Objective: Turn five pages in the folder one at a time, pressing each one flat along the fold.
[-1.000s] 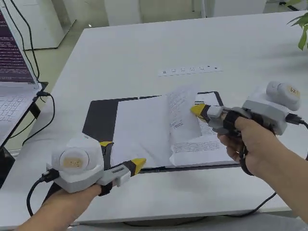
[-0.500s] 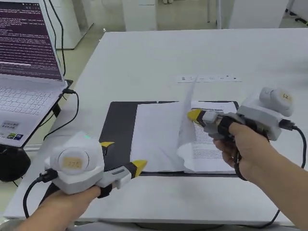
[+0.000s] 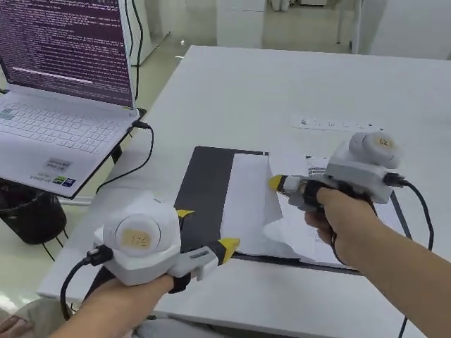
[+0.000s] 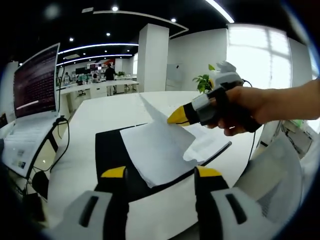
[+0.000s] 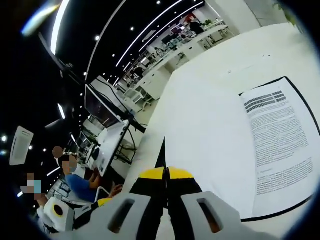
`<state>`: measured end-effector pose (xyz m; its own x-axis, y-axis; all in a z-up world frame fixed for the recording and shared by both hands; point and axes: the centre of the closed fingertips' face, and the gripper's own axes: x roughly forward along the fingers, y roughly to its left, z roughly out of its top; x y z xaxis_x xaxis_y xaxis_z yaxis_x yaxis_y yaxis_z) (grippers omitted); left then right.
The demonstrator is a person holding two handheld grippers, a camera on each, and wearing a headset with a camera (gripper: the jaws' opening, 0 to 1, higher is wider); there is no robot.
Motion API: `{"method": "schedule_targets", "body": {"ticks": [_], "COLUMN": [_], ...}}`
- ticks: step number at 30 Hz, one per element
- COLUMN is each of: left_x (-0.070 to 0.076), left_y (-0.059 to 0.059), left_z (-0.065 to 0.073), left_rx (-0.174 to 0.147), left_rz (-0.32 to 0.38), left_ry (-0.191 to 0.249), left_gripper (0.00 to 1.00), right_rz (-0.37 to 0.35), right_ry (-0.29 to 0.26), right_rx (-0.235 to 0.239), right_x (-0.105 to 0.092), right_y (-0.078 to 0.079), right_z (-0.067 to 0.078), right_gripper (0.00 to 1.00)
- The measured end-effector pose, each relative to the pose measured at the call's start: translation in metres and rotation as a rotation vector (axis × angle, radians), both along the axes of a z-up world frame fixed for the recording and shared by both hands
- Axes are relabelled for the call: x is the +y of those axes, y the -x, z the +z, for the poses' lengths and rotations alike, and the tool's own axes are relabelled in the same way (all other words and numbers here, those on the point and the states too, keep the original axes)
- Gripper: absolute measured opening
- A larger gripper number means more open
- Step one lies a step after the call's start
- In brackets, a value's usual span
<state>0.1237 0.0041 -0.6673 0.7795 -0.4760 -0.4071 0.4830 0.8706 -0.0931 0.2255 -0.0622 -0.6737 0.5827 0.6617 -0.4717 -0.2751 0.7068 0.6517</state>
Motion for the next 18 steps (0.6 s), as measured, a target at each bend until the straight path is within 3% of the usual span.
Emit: {"method": "schedule_targets", "body": {"ticks": [5,18], "left_x": [0.001,-0.011], "left_y": [0.002,0.001], "left_z": [0.000,-0.012], "left_rx": [-0.003,0.008], "left_rz": [0.015,0.004], "left_ry": [-0.001,-0.019], "left_gripper": [0.51,0.49], "right_rz": [0.057,0.106], "right_ry": [0.098,0.178], "right_rx": [0.034,0.142], "right_x": [0.023,0.047], "right_y": [-0.004,-0.007], "right_z": [-0.028,-0.081], "right_gripper": [0.00,0.00]}}
